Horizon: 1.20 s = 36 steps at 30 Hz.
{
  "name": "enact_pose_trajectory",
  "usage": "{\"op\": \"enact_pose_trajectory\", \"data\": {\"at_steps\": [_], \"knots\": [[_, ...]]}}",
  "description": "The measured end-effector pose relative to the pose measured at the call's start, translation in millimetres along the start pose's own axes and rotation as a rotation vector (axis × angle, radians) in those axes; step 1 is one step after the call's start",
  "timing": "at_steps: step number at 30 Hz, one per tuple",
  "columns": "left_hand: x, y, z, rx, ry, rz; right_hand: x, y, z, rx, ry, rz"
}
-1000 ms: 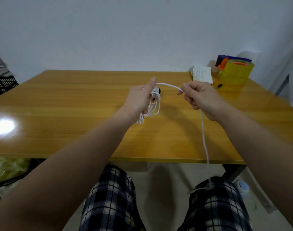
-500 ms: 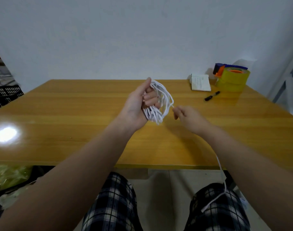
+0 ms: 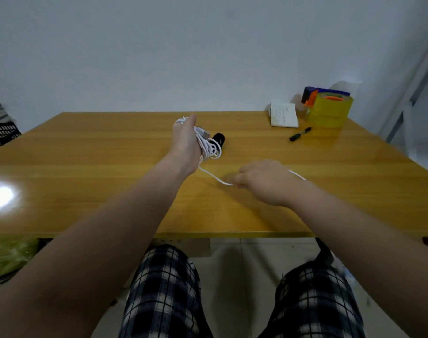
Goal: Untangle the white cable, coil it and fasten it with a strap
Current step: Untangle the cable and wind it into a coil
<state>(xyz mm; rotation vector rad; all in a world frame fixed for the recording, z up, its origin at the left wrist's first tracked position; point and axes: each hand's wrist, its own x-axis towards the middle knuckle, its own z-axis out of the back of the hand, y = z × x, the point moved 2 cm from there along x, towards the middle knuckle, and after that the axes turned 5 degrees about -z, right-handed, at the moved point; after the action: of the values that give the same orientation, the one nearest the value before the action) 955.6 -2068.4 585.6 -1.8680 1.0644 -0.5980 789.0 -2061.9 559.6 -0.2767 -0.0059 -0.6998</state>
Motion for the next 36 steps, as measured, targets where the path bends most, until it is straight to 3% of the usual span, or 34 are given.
{"op": "enact_pose_trajectory", "data": {"at_steps": [7,10,12,17,19,22,25,33,36], "knots": [[-8,13,10,0.78,0.286,-0.158,3,-5,19,0.021,-0.211,0.049],[-16,17,15,1.081,0.556,-0.459,3,-13,24,0.258,-0.314,0.001],[-23,18,22,1.209,0.685,-0.568,1,-20,29,0.447,-0.361,-0.081],[-37,23,30,1.348,0.694,-0.543,-3,-28,33,0.547,-0.395,-0.187],[-41,23,31,1.169,0.664,-0.493,-2,-35,31,0.657,-0.451,-0.251],[-43,21,37,0.661,0.585,-0.217,-4,-55,27,0.861,-0.558,-0.396],[-44,20,36,0.336,0.56,-0.025,-3,-63,20,0.941,-0.517,-0.463],[-48,16,13,-0.064,0.436,0.032,15,-48,-5,1.088,-0.513,-0.539],[-50,10,3,-0.201,0.357,0.001,19,-42,-15,0.994,-0.437,-0.49]]}}
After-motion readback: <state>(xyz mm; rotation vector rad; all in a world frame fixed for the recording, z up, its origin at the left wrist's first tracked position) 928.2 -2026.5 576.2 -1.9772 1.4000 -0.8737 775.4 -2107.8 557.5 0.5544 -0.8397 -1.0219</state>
